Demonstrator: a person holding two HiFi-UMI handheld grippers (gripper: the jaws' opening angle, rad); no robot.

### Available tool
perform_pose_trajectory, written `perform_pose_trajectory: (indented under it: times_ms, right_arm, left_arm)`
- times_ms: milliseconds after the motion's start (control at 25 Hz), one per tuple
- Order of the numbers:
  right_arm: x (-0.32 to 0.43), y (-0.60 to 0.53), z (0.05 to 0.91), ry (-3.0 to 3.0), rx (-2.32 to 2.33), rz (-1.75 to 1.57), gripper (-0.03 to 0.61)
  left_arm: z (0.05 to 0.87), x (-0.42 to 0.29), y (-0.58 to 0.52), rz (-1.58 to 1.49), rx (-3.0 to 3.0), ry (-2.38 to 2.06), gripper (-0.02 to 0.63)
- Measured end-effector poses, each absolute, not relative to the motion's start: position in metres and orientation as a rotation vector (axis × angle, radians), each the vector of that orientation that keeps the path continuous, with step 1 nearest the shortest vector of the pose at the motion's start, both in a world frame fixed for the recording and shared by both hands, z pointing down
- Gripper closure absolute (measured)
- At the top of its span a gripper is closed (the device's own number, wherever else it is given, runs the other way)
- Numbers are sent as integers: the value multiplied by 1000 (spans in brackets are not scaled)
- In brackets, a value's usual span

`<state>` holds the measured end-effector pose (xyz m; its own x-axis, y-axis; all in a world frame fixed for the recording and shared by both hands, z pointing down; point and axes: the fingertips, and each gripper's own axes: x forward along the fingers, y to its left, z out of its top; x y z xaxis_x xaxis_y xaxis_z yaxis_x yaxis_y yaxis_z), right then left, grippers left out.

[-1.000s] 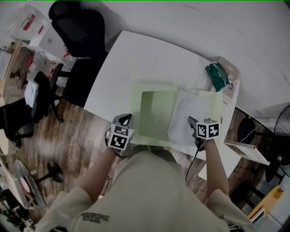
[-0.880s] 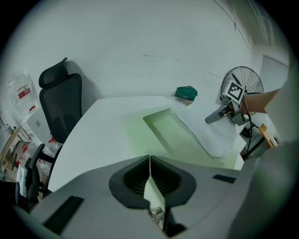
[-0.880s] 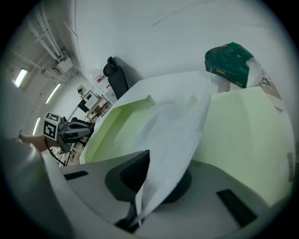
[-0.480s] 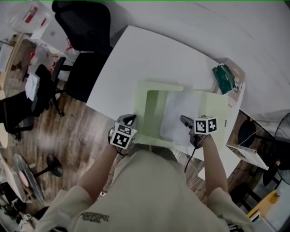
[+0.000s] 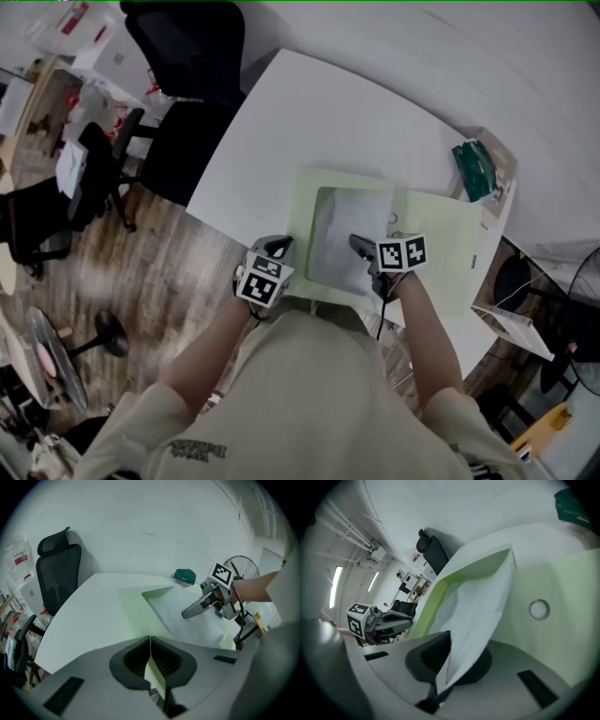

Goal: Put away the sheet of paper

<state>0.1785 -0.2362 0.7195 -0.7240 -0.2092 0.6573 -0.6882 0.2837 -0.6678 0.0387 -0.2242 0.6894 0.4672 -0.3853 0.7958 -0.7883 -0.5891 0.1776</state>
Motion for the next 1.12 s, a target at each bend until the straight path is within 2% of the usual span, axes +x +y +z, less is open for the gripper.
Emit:
perform_pose_trajectory:
  times_ms: [360, 640, 720, 920, 1120]
  right_arm:
    - [118, -236, 722, -2123, 738, 1442, 554]
    - [108, -239, 724, -2099, 779, 1489, 552]
    - [115, -241, 726, -2070, 819, 1444, 516]
    - [139, -237, 725, -1989, 882, 1281, 314]
    - [162, -229, 724, -1917, 930, 1155, 209]
  left_arm:
    - [690, 36, -225, 890, 2158, -973, 591]
    - [689, 37, -226, 895, 2159, -971, 591]
    - [689, 36, -226, 890, 2153, -972, 591]
    - [690, 36, -225, 890, 2142, -969, 591]
    - [690, 36, -224, 920, 2134, -967, 591]
